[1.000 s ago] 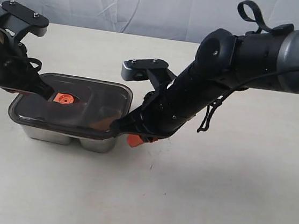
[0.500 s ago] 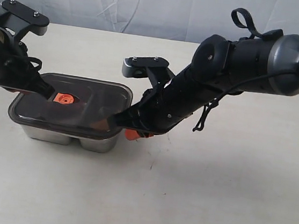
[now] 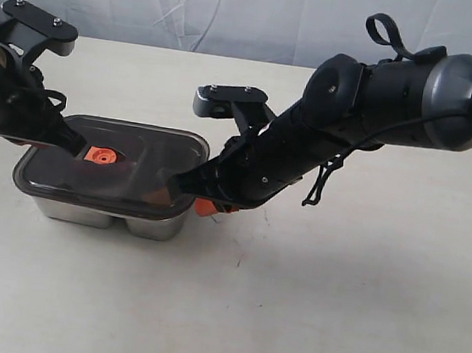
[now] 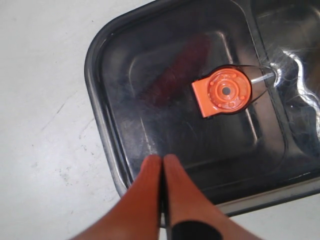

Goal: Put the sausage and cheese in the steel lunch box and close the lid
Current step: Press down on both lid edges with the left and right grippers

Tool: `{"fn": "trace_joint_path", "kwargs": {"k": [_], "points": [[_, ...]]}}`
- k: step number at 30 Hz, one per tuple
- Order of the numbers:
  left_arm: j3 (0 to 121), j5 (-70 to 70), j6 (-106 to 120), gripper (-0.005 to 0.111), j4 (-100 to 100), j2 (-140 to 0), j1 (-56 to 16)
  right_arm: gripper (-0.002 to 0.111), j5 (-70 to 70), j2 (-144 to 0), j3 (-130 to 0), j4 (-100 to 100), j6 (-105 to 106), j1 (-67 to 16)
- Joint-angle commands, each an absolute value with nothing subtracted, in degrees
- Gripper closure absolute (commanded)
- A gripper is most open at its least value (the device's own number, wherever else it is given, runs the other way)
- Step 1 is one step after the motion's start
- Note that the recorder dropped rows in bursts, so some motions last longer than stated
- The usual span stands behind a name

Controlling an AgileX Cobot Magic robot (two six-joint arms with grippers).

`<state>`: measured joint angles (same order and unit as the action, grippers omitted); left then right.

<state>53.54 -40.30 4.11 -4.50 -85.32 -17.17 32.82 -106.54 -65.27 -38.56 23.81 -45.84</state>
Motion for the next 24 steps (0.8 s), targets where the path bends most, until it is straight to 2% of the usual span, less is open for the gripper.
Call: {"fn": "trace_joint_path", "kwargs": {"k": [1,19,24], "points": [[53.8,-39.9,4.1,0.107,-4.0,-85.5,-17.1,0.109,31.4,-106.6,-65.4,-39.1,24.0,-45.8],[53.8,-39.9,4.1,0.107,-4.0,-85.5,-17.1,0.109,29.5,-106.6,-65.4,-40.5,24.0,-46.5],[53.8,-41.0,4.1,0.107,-4.4,-85.5,-17.1,0.109,32.8,-106.6,-65.4,-38.0,23.3,-47.1]]}}
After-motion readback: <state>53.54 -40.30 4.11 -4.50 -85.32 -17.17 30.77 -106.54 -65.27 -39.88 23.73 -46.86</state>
